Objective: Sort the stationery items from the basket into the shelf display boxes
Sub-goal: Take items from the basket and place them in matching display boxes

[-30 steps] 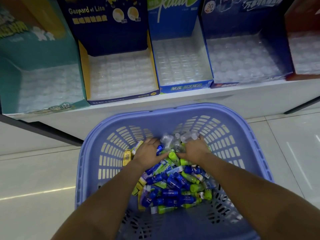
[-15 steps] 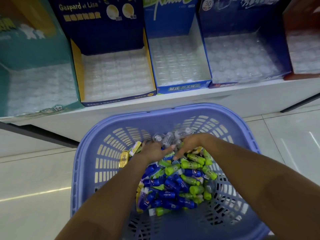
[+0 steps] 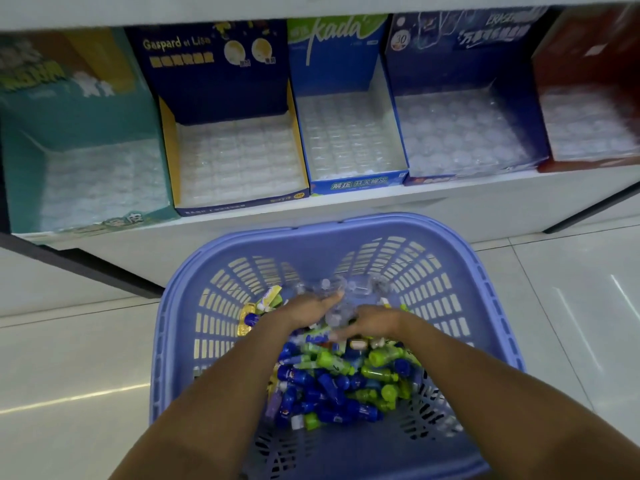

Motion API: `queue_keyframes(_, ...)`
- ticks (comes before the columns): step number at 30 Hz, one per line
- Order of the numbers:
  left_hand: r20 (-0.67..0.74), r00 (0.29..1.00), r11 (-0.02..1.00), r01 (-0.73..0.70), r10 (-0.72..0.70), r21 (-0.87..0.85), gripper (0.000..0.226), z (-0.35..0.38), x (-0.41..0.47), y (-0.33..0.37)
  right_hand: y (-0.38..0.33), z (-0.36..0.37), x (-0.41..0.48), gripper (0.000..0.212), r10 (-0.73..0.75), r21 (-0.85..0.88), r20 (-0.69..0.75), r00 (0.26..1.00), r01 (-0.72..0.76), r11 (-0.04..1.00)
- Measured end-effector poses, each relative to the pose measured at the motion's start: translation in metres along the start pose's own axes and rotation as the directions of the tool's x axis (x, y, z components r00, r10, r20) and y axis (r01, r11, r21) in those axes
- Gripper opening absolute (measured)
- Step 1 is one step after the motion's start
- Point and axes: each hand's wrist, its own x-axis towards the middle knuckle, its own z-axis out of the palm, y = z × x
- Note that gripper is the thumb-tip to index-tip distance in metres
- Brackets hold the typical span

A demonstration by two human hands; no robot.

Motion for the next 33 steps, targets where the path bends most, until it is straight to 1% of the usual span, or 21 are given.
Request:
queue_keyframes(3, -0.048, 0.998, 0.998, 0.049, -0.05, -0.03, 0.097, 0.008, -0.015, -0.011, -0.002, 0.019, -0.004, 0.083, 0.004, 0.187, -0.193, 0.981, 0.033, 0.982)
queue_keyframes(5, -0.116, 0.988, 0.989, 0.089, -0.102, -0.12, 0.091, 0.017, -0.026, -0.013, -0.012, 0.028, -0.002, 0.08, 0.048, 0.307, -0.305, 0.951, 0.051, 0.95)
queue_keyframes(6, -0.147, 0.987, 0.995, 0.053, -0.065, -0.085, 0.086, 0.024, -0.029, -0.014, -0.016, 0.03, 0.0, 0.078, 0.085, 0.376, -0.328, 0.941, 0.047, 0.926)
queue_keyframes(8, -0.189, 0.977, 0.976, -0.059, 0.099, 0.208, 0.064, 0.038, -0.035, -0.015, -0.023, 0.031, 0.003, 0.072, 0.126, 0.424, -0.339, 0.932, 0.032, 0.905)
queue_keyframes(9, -0.202, 0.964, 0.935, -0.095, 0.172, 0.341, 0.054, 0.044, -0.037, -0.017, -0.022, 0.031, 0.005, 0.064, 0.094, 0.36, -0.358, 0.929, 0.044, 0.932)
queue_keyframes(10, -0.206, 0.953, 0.897, -0.119, 0.224, 0.426, 0.047, 0.048, -0.039, -0.017, -0.018, 0.03, 0.006, 0.053, 0.035, 0.242, -0.384, 0.923, 0.063, 0.968)
queue_keyframes(11, -0.215, 0.944, 0.876, -0.129, 0.252, 0.464, 0.042, 0.051, -0.04, -0.018, -0.011, 0.028, 0.007, 0.04, -0.026, 0.073, -0.41, 0.912, 0.061, 0.995)
queue_keyframes(12, -0.229, 0.935, 0.876, -0.14, 0.27, 0.462, 0.04, 0.052, -0.042, -0.018, -0.005, 0.025, 0.008, 0.032, -0.064, -0.121, -0.438, 0.897, 0.012, 0.993)
queue_keyframes(13, -0.242, 0.93, 0.885, -0.149, 0.277, 0.442, 0.041, 0.052, -0.042, -0.017, 0.003, 0.022, 0.009, 0.03, -0.085, -0.29, -0.468, 0.88, -0.062, 0.955)
queue_keyframes(15, -0.285, 0.918, 0.895, -0.138, 0.276, 0.424, 0.049, 0.049, -0.04, -0.011, 0.019, 0.019, 0.013, 0.044, -0.13, -0.526, -0.509, 0.851, -0.188, 0.829)
queue_keyframes(16, -0.314, 0.914, 0.899, -0.106, 0.257, 0.426, 0.052, 0.047, -0.036, -0.008, 0.024, 0.019, 0.014, 0.059, -0.13, -0.559, -0.526, 0.84, -0.227, 0.797)
queue_keyframes(18, -0.366, 0.906, 0.903, -0.039, 0.213, 0.428, 0.052, 0.044, -0.024, -0.007, 0.028, 0.018, 0.016, 0.087, -0.105, -0.537, -0.588, 0.802, -0.291, 0.792)
queue_keyframes(19, -0.387, 0.9, 0.903, -0.017, 0.201, 0.43, 0.053, 0.043, -0.018, -0.009, 0.029, 0.017, 0.018, 0.098, -0.098, -0.551, -0.611, 0.785, -0.334, 0.765)
queue_keyframes(21, -0.428, 0.882, 0.891, 0.02, 0.198, 0.453, 0.066, 0.043, -0.008, -0.012, 0.03, 0.013, 0.018, 0.106, -0.058, -0.574, -0.615, 0.786, -0.396, 0.717)
queue_keyframes(22, -0.45, 0.871, 0.895, 0.027, 0.197, 0.445, 0.072, 0.043, -0.004, -0.014, 0.03, 0.01, 0.018, 0.104, -0.031, -0.571, -0.602, 0.798, -0.404, 0.715)
queue_keyframes(24, -0.495, 0.852, 0.933, 0.024, 0.169, 0.359, 0.072, 0.043, 0.002, -0.012, 0.033, 0.01, 0.019, 0.097, -0.016, -0.55, -0.585, 0.811, -0.382, 0.742)
queue_keyframes(26, -0.558, 0.818, 0.957, 0.035, 0.138, 0.288, 0.059, 0.045, 0.006, -0.006, 0.032, 0.012, 0.024, 0.087, -0.02, -0.524, -0.566, 0.824, -0.341, 0.78)
queue_keyframes(28, -0.596, 0.794, 0.957, 0.07, 0.117, 0.282, 0.045, 0.046, 0.007, -0.002, 0.03, 0.008, 0.029, 0.071, -0.022, -0.475, -0.539, 0.842, -0.283, 0.833)
queue_keyframes(30, -0.583, 0.802, 0.947, 0.077, 0.126, 0.311, 0.04, 0.048, 0.007, -0.001, 0.028, 0.001, 0.03, 0.046, -0.032, -0.379, -0.53, 0.847, -0.202, 0.903)
queue_keyframes(31, -0.559, 0.817, 0.939, 0.071, 0.139, 0.336, 0.041, 0.049, 0.007, -0.002, 0.027, -0.002, 0.029, 0.039, -0.064, -0.383, -0.496, 0.866, -0.152, 0.911)
queue_keyframes(33, -0.488, 0.858, 0.925, 0.044, 0.158, 0.377, 0.045, 0.043, 0.007, -0.007, 0.024, -0.006, 0.029, 0.04, -0.065, -0.402, -0.406, 0.912, -0.114, 0.909)
